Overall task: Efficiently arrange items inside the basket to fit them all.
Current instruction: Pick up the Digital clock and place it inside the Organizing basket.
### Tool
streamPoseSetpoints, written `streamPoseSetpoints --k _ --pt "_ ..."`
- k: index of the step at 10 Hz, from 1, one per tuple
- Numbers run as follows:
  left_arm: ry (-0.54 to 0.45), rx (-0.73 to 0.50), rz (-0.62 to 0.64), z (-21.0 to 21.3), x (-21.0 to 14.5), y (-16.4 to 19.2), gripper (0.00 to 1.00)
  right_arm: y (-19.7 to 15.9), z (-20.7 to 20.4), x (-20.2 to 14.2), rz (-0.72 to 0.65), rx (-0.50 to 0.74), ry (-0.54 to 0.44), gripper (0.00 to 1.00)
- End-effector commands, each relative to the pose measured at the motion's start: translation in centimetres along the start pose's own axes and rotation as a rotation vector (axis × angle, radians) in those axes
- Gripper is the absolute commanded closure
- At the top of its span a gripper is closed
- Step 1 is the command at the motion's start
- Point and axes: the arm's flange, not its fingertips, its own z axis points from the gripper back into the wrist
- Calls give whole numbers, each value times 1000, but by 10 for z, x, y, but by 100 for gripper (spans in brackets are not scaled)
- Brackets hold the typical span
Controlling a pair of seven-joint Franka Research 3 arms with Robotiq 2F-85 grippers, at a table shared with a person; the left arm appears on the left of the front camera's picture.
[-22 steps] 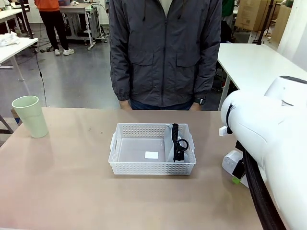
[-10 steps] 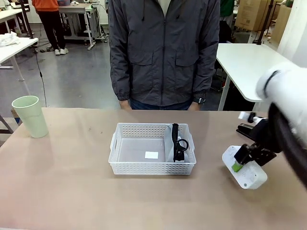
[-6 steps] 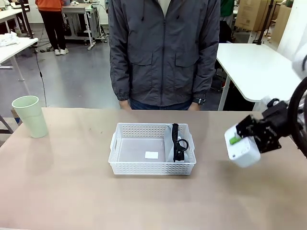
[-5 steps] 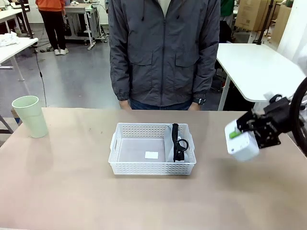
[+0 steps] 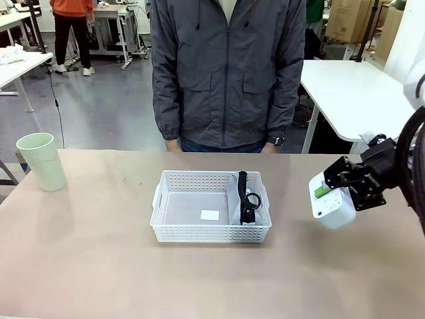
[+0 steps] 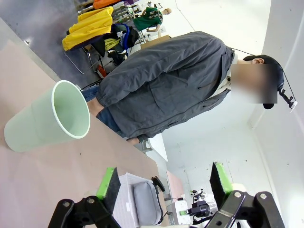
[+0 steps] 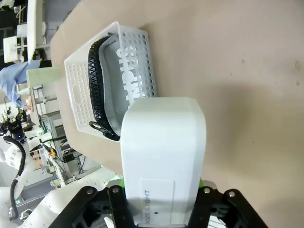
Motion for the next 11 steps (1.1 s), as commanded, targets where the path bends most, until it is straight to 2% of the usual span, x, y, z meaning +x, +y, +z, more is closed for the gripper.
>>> streamPoseSetpoints --k 1,3,4,5,8,9,10,11 --pt "-7 -19 -12 1 -1 -1 0 23 0 -3 103 -16 -51 48" --pt "-7 -19 -12 1 -1 -1 0 69 -5 2 209 -22 -18 48" --pt "-7 -19 -12 1 -1 -1 0 97 -13 5 234 -80 66 48" --pt "-7 -19 -12 1 -1 -1 0 129 -24 7 232 -92 79 48" --pt "-7 -19 -12 1 -1 -1 0 212 -66 11 145 -123 39 48" --pt "-7 -19 -12 1 -1 -1 0 236 -86 12 200 -160 60 48" --pt "-7 -19 -12 1 -1 -1 0 261 -114 8 331 -243 109 48" --pt "-7 -19 -12 1 -1 -1 0 274 -136 8 433 -315 109 48"
